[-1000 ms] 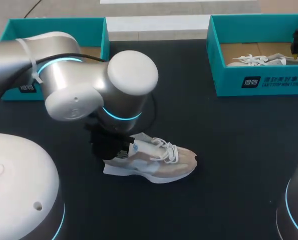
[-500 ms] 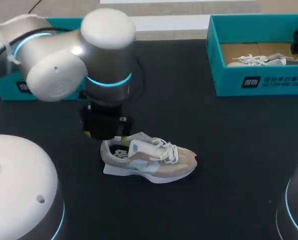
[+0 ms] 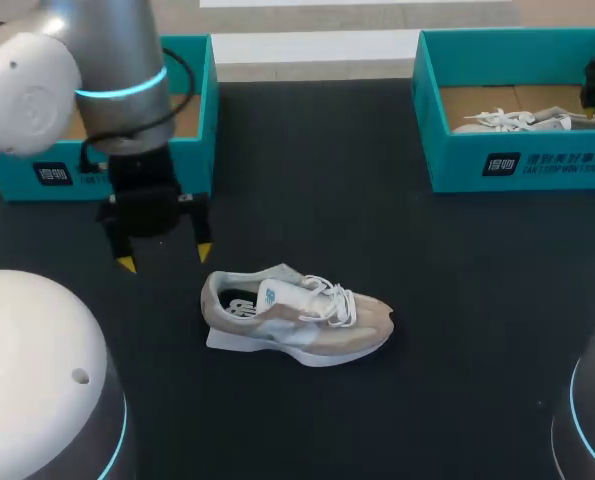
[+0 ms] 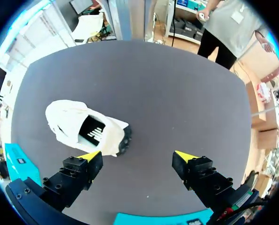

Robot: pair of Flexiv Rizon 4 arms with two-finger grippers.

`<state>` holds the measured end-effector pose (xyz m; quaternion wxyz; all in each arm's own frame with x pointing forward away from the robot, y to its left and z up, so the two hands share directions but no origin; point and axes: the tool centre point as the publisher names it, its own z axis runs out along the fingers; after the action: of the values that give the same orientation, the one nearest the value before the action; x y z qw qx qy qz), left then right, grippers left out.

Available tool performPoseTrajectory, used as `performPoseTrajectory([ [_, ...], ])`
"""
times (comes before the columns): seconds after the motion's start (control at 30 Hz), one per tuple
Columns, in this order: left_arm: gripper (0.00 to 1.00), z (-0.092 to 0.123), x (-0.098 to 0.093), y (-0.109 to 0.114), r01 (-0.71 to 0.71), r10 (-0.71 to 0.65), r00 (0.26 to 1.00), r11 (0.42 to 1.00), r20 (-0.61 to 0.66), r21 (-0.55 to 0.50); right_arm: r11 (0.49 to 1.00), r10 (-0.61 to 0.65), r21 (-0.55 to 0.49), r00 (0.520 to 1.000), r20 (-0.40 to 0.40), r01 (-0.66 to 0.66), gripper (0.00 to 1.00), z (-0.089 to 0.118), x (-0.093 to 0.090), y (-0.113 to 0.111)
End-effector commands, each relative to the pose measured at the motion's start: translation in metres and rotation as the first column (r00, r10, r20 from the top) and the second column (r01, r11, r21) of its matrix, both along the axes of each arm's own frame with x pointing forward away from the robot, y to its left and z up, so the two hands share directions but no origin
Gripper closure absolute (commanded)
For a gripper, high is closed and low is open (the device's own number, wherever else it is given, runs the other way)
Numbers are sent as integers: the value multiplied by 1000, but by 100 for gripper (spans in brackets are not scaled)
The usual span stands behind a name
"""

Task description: Take the shoe out of the shoebox, open the shoe tongue, remove and reinsert the insole, then place the shoe into the shoebox

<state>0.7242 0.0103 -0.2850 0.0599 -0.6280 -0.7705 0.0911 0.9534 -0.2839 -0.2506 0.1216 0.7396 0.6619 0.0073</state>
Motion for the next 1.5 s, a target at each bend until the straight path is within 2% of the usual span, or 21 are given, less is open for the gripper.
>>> performPoseTrajectory([
  [0.03,0,-2,-4,27,-176,143,983,900,-111,-399,1000,-1,0,1000,1,1,0,0,0,0],
  [0.57,0,-2,-4,27,-176,143,983,900,-111,-399,1000,-1,0,1000,1,1,0,0,0,0],
  [0.6,0,-4,-2,29,-255,204,964,890,-171,-377,1000,-1,0,1000,1,1,0,0,0,0],
  [0.67,0,-4,-4,33,-358,275,929,842,-248,-403,1000,-1,0,1000,1,1,0,0,0,0],
  [0.77,0,-10,-5,44,-520,389,844,765,-370,-381,1000,-1,0,1000,1,1,0,0,0,0],
  [0.93,0,-20,-9,60,-649,492,748,681,-445,-339,1000,-1,0,1000,1,1,0,0,0,0],
  [1.0,0,-23,-9,66,-706,519,694,628,-498,-329,1000,-1,0,1000,1,1,0,0,0,0],
  [1.07,0,-26,-8,72,-733,537,671,582,-512,-351,1000,-1,0,1000,1,1,0,0,0,0],
  [1.1,0,-27,-8,76,-771,552,629,534,-548,-347,1000,-1,0,1000,1,1,0,0,0,0],
  [1.27,0,-33,-7,89,-847,593,531,384,-605,-368,1000,-1,0,1000,1,1,0,0,0,0],
  [1.5,0,-45,-12,100,-907,605,414,208,-680,-367,1000,-1,0,1000,1,1,0,0,0,0],
])
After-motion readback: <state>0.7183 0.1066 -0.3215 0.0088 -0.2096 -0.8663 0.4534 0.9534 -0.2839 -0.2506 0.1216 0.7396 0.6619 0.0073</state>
